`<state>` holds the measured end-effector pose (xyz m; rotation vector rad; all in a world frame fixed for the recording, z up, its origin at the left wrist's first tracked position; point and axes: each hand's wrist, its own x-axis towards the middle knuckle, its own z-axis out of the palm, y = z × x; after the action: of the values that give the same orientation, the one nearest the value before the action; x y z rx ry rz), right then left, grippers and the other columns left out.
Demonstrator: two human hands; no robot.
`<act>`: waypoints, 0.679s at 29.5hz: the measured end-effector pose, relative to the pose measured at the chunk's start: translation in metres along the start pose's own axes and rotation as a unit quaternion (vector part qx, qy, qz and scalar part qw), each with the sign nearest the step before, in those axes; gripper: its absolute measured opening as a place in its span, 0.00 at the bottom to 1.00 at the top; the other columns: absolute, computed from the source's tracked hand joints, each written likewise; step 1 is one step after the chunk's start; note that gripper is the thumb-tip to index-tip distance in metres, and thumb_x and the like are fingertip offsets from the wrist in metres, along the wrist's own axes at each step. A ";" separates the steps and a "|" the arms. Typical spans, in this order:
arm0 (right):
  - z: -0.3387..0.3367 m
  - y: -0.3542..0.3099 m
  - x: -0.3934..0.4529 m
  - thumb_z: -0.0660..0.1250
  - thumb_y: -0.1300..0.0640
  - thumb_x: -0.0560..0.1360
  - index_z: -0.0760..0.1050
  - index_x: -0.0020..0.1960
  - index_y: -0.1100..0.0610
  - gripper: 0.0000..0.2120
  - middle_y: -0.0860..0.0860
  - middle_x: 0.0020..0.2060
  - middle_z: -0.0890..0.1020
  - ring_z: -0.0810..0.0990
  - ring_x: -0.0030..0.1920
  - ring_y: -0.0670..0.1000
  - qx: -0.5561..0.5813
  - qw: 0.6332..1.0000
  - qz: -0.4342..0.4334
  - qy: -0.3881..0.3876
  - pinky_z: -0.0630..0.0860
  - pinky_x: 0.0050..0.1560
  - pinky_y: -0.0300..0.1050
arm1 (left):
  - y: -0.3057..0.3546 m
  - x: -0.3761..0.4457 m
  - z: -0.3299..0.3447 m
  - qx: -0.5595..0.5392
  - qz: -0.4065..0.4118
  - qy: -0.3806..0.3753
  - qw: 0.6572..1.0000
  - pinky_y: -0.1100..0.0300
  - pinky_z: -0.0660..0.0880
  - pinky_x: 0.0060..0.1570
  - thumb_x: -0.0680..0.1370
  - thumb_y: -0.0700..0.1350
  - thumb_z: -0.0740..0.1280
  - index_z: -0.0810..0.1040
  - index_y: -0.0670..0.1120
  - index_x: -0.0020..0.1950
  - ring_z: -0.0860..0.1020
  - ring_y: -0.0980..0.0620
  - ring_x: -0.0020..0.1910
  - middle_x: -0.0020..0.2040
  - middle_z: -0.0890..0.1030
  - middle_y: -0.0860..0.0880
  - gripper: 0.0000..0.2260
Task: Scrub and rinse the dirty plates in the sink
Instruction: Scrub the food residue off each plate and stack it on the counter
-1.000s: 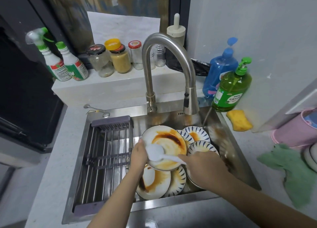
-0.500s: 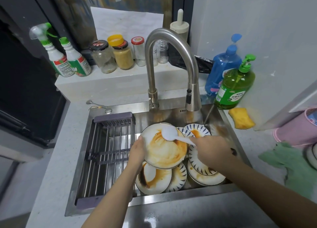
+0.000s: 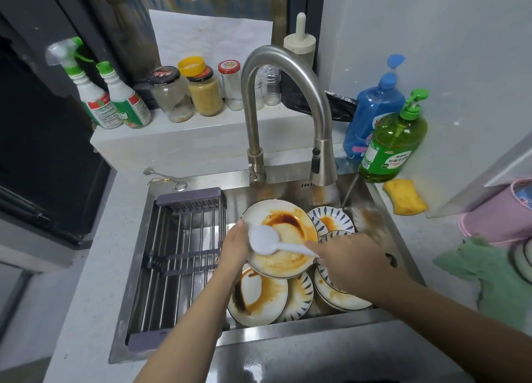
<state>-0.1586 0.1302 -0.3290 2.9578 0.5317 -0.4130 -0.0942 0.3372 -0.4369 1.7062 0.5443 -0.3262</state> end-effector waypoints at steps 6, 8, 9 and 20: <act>0.003 0.030 0.003 0.54 0.56 0.80 0.66 0.69 0.44 0.18 0.45 0.32 0.68 0.66 0.29 0.42 0.013 0.997 0.071 -0.026 0.63 0.27 0.36 | -0.006 0.004 -0.006 -0.035 -0.016 -0.002 0.999 0.49 0.69 0.66 0.82 0.60 0.50 0.72 0.46 0.67 0.75 0.49 0.61 0.63 0.76 0.48 0.24; 0.003 0.027 0.007 0.54 0.55 0.81 0.63 0.71 0.44 0.20 0.45 0.31 0.66 0.65 0.29 0.42 0.015 0.997 0.076 -0.006 0.62 0.27 0.37 | -0.004 0.001 -0.002 -0.026 0.004 -0.007 1.000 0.56 0.65 0.65 0.83 0.56 0.51 0.71 0.46 0.69 0.70 0.53 0.62 0.61 0.71 0.54 0.22; 0.003 0.021 0.007 0.54 0.55 0.81 0.62 0.71 0.44 0.20 0.45 0.31 0.66 0.64 0.28 0.43 0.012 0.998 0.062 -0.002 0.62 0.27 0.37 | -0.003 0.001 0.000 -0.021 0.010 -0.010 1.000 0.56 0.64 0.64 0.84 0.55 0.51 0.69 0.45 0.71 0.69 0.53 0.62 0.59 0.70 0.54 0.22; 0.007 0.014 -0.002 0.54 0.57 0.80 0.59 0.72 0.44 0.22 0.46 0.31 0.65 0.63 0.28 0.44 0.013 0.999 0.045 0.016 0.59 0.27 0.39 | -0.003 -0.006 0.006 0.003 0.033 -0.023 0.999 0.55 0.65 0.65 0.84 0.56 0.50 0.72 0.48 0.67 0.70 0.50 0.66 0.65 0.73 0.49 0.20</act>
<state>-0.1571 0.1156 -0.3342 3.0029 0.3968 -0.3678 -0.1005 0.3308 -0.4370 1.7145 0.4519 -0.3186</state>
